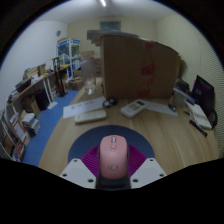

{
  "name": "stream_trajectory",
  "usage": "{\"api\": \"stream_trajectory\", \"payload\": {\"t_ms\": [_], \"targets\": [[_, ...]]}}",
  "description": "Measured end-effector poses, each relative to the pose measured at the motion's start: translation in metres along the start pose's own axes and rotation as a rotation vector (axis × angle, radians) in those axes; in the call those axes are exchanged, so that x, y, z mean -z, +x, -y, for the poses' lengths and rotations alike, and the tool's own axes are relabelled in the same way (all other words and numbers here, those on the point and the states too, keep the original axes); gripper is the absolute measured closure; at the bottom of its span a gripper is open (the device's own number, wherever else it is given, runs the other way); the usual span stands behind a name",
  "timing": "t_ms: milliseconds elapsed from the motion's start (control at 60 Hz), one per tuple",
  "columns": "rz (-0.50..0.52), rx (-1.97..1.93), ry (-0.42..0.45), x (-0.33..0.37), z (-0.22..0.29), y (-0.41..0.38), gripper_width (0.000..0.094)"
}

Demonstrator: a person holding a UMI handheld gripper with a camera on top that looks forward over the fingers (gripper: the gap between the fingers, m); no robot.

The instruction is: Arrange mouse

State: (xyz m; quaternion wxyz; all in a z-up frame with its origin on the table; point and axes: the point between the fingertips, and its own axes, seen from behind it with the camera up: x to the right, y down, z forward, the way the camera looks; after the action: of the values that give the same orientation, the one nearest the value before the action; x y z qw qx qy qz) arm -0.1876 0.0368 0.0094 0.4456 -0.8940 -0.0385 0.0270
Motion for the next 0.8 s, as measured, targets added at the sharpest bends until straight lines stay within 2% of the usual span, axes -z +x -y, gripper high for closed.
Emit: {"api": "stream_trajectory", "payload": {"t_ms": [67,133,183,267,283,300,317,350,400,433,583,717,800], "targets": [[-0.008,0.004,-0.047,-0.008,-0.020,0.001,0.0604],[-0.011,0.008,-0.044,-0.011,-0.022,0.001,0.0600],[-0.012,0.012,-0.056,-0.011,-0.022,0.001,0.0547],[-0.014,0.015,-0.079,-0.012,-0.021,0.000,0.0430],[-0.012,0.016,-0.091,-0.012,-0.022,0.001,0.0380],[-0.012,0.010,-0.103,-0.010,-0.022,0.001,0.0391],[-0.009,-0.002,-0.121,-0.008,-0.024,0.002,0.0305],[0.012,-0.032,-0.150,-0.001,-0.026,-0.001,0.0215],[0.060,-0.071,-0.135,0.013,-0.016,-0.005,0.0080],[0.083,-0.092,-0.119,0.028,-0.007,-0.007,0.0107],[0.156,-0.154,-0.044,0.123,0.028,0.020,0.0088],[0.131,-0.142,-0.024,0.205,0.025,0.083,0.0097],[0.068,-0.135,-0.037,0.245,0.008,0.135,0.0097]]}}
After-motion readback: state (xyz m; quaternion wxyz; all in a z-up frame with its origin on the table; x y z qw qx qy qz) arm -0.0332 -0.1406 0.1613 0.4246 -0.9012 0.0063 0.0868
